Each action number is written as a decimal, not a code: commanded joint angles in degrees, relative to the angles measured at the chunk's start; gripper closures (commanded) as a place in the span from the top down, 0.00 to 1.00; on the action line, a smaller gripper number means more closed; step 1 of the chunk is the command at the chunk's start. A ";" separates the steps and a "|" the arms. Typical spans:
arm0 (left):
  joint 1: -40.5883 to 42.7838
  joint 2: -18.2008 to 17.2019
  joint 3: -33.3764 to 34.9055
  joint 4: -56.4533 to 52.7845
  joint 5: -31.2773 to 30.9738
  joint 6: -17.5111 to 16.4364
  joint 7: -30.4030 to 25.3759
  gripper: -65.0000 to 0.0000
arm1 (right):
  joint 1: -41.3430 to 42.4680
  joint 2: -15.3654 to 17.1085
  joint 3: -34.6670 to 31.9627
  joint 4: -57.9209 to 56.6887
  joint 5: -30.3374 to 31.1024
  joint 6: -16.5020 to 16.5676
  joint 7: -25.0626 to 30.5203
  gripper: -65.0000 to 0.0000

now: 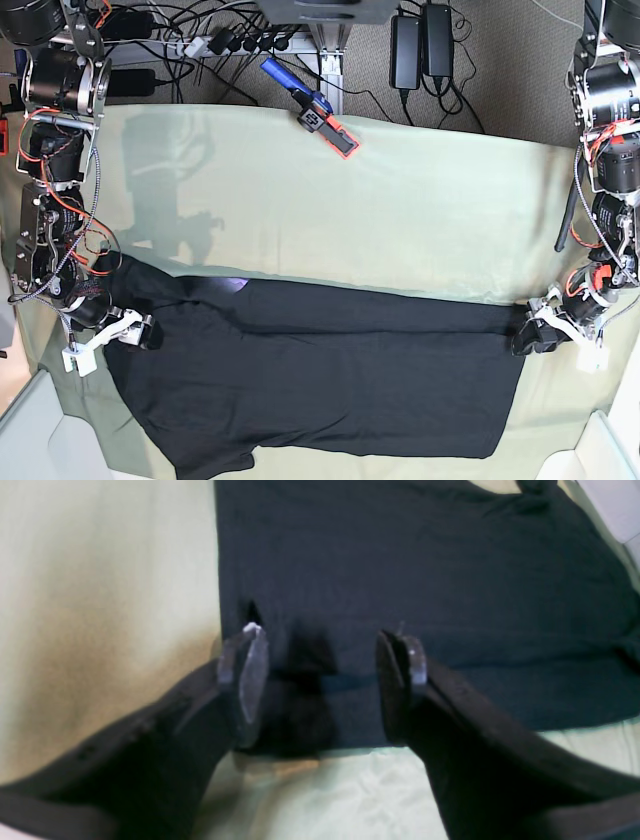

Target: Fold the T-shirt properly

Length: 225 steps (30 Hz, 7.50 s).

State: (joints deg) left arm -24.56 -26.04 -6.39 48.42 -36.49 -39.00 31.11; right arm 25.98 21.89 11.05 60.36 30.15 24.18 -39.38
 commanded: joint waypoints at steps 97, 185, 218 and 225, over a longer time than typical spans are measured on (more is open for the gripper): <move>-1.18 6.99 -0.81 -0.85 -1.90 11.30 8.11 0.25 | -6.49 -3.85 21.84 -1.49 13.20 2.86 -8.85 0.34; 28.92 -16.20 -0.81 18.64 -43.54 -1.00 36.44 0.00 | -30.58 14.56 21.84 -1.09 42.97 8.92 -32.28 0.00; 24.46 -18.43 -1.92 34.12 -27.43 -1.00 26.38 0.53 | -29.16 14.84 25.53 2.80 40.63 9.03 -30.80 0.61; 12.11 -13.62 -1.92 24.41 -15.76 1.86 20.83 0.52 | -26.23 15.08 26.01 4.37 40.46 9.05 -30.51 0.61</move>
State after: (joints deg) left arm -11.11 -38.02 -7.73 71.92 -51.44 -37.17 53.49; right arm -0.89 34.54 36.27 63.55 69.01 28.40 -70.50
